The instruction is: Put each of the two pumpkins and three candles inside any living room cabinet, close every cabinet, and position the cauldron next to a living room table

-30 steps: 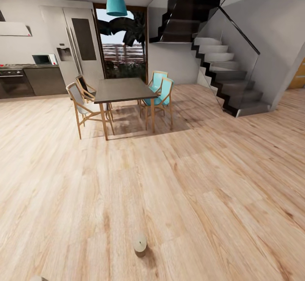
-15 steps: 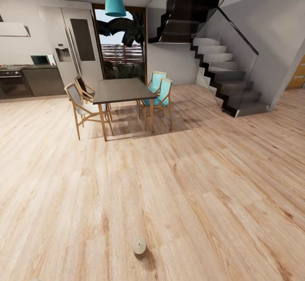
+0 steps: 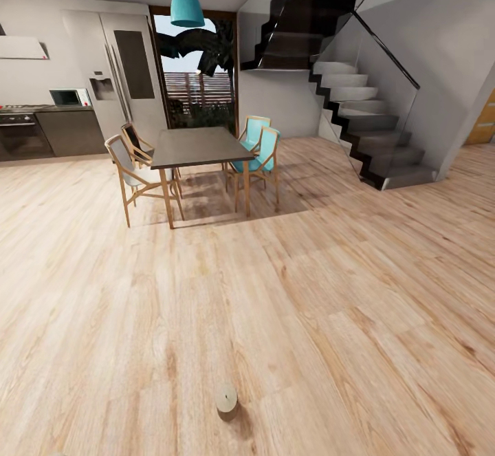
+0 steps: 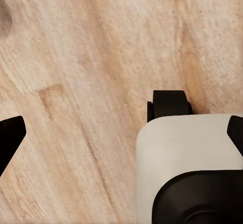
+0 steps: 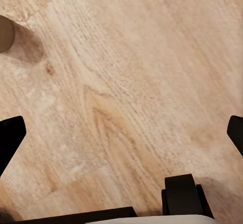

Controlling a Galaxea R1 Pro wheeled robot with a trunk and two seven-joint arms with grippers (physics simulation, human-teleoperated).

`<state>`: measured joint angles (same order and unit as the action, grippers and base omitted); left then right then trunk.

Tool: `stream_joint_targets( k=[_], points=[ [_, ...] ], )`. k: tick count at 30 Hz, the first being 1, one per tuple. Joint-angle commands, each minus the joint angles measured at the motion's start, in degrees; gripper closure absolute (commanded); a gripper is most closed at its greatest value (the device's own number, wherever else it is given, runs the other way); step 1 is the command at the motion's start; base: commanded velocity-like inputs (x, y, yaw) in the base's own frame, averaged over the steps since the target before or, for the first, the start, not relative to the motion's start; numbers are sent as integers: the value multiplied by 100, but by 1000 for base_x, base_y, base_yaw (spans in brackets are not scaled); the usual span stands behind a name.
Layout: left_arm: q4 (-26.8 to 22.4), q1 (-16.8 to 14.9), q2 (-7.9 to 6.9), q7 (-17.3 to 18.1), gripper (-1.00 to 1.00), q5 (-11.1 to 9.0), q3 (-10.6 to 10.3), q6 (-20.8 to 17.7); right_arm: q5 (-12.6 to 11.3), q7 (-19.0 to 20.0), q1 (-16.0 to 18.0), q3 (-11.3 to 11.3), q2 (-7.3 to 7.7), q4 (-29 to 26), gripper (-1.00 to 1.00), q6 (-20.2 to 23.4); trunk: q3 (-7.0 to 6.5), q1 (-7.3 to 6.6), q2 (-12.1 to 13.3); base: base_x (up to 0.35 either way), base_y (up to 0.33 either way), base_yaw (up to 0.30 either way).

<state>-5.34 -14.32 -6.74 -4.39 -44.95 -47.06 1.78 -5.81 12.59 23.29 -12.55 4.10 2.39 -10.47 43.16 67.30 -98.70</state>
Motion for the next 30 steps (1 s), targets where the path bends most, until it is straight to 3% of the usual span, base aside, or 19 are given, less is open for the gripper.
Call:
stream_joint_targets(
  k=[1,7,18,30],
  points=[
    [-11,0,-3,-31,-100,-40,-52,7,-61,42,9,-10,3,25,-100,-33,5,-1,-2,0,0,0],
    [-11,0,-3,-35,-100,-47,-50,7,-61,42,9,-10,3,25,-100,-34,5,-1,-2,0,0,49],
    [-11,0,-2,-35,-100,-49,-48,7,-51,42,9,-8,2,25,-100,-26,5,-1,-2,46,29,233],
    [-11,0,0,-35,-100,-49,-51,7,-34,42,9,-1,1,25,-100,-25,5,-1,-2,38,16,16]
  ],
)
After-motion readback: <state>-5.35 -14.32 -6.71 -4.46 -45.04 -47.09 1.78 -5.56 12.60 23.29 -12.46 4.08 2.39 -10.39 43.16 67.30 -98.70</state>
